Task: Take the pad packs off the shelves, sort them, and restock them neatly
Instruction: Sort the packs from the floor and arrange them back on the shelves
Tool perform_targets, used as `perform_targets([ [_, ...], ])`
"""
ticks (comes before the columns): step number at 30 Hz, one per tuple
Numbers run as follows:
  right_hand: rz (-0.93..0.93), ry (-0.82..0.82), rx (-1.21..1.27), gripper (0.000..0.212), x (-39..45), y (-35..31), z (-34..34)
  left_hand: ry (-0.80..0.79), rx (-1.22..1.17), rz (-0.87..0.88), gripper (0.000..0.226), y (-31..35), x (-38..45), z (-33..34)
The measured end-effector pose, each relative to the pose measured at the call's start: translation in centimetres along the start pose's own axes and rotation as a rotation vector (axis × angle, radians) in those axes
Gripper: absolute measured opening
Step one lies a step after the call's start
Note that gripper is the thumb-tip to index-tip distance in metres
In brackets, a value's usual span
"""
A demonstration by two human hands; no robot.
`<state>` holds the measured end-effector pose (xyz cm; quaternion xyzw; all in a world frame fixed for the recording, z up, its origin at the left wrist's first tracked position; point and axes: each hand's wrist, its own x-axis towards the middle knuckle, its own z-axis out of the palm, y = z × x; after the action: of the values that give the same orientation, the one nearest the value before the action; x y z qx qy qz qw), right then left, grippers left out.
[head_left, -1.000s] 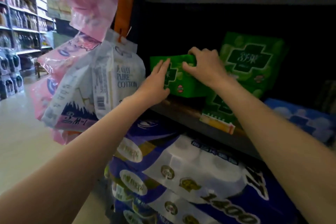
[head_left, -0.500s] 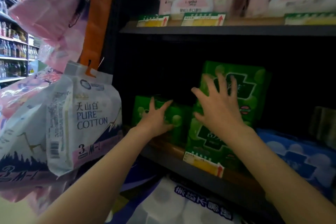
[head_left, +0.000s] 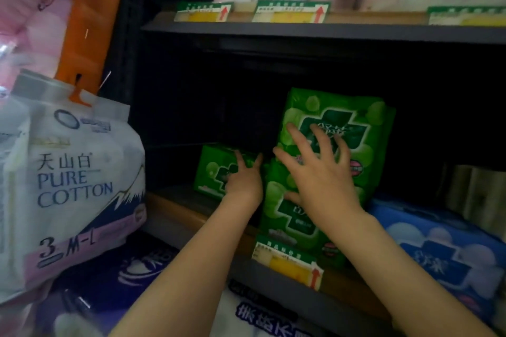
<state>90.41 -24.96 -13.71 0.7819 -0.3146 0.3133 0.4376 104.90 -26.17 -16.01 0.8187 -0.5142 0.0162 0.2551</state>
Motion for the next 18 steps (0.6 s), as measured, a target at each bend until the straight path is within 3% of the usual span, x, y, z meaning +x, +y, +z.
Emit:
perform_targets([
  [5,0.030,-0.051,-0.019,0.092,0.2,-0.6,-0.6,-0.052,0.023,0.070,0.081,-0.5,-0.7,-0.5],
  [12,0.021,-0.052,0.019,0.092,0.3,-0.3,-1.0,-0.255,0.301,0.119,0.078,-1.4,0.4,-1.5],
  [15,0.022,-0.101,0.053,0.090,0.0,0.1,-1.2,-0.213,0.248,0.164,0.071,-2.4,-0.6,-2.7],
  [18,0.061,-0.235,0.099,0.078,-0.6,-1.6,-3.3,0.022,0.105,0.284,0.063,-5.3,-4.7,-4.2],
])
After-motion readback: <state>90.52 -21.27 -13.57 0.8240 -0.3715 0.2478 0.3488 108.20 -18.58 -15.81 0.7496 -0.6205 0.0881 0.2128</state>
